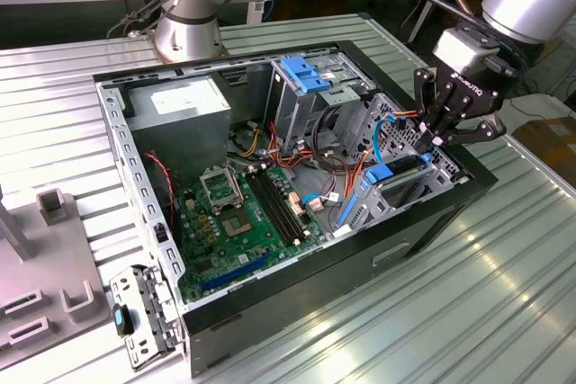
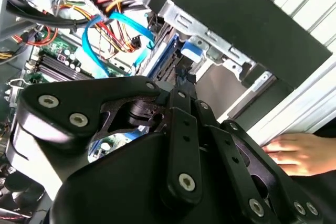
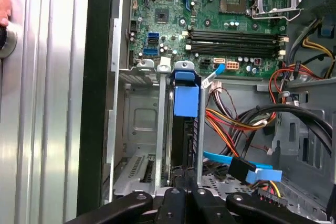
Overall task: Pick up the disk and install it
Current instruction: 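Insert the first disk wire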
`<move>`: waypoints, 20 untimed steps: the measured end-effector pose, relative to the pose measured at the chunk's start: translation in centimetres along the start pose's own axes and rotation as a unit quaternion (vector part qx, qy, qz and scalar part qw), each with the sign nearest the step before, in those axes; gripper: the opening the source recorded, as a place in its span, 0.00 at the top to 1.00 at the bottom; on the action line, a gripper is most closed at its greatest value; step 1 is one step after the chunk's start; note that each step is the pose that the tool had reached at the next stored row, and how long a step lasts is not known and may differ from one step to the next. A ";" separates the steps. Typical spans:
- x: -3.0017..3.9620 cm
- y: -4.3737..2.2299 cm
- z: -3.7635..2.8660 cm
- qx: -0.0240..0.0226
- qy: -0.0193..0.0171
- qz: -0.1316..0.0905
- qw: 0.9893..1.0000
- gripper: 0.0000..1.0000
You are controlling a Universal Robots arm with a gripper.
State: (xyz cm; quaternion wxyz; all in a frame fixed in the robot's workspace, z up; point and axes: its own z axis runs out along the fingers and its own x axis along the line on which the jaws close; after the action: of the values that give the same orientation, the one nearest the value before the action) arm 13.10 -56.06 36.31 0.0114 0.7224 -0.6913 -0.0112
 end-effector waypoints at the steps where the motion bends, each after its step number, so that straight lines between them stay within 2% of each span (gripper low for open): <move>1: -0.25 -0.25 -0.04 0.000 0.000 0.000 1.000 0.89; 2: -0.57 -0.42 -0.06 0.000 0.000 0.000 1.000 0.89; 3: -0.87 -0.54 -0.07 0.000 0.002 0.000 1.000 0.89; 4: -1.13 -0.65 -0.09 0.000 0.007 0.000 1.000 0.89; 5: -1.67 -0.92 -0.10 -0.001 0.018 0.001 1.000 0.89; 6: -2.48 -1.16 -0.16 -0.002 0.024 0.001 1.000 0.89; 8: -2.95 -1.24 -0.35 -0.002 0.026 0.001 1.000 0.89; 10: -3.60 -1.33 -0.89 -0.002 0.028 0.001 1.000 0.89; 12: -3.91 -1.39 -1.05 -0.002 0.028 0.001 1.000 0.89; 14: -4.50 -1.47 -1.12 -0.002 0.029 -0.002 1.000 0.89; 15: -4.84 -1.52 -1.12 -0.002 0.029 -0.007 1.000 0.89; 17: -4.93 -1.54 -1.13 -0.001 0.030 -0.017 0.999 0.89; 18: -4.95 -1.55 -1.13 -0.001 0.030 -0.035 0.999 0.89; 20: -5.01 -1.56 -1.13 0.000 0.031 -0.057 0.998 0.89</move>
State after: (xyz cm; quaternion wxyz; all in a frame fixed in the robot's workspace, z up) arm 14.47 -50.98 37.39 0.0323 0.7606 -0.6483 0.0103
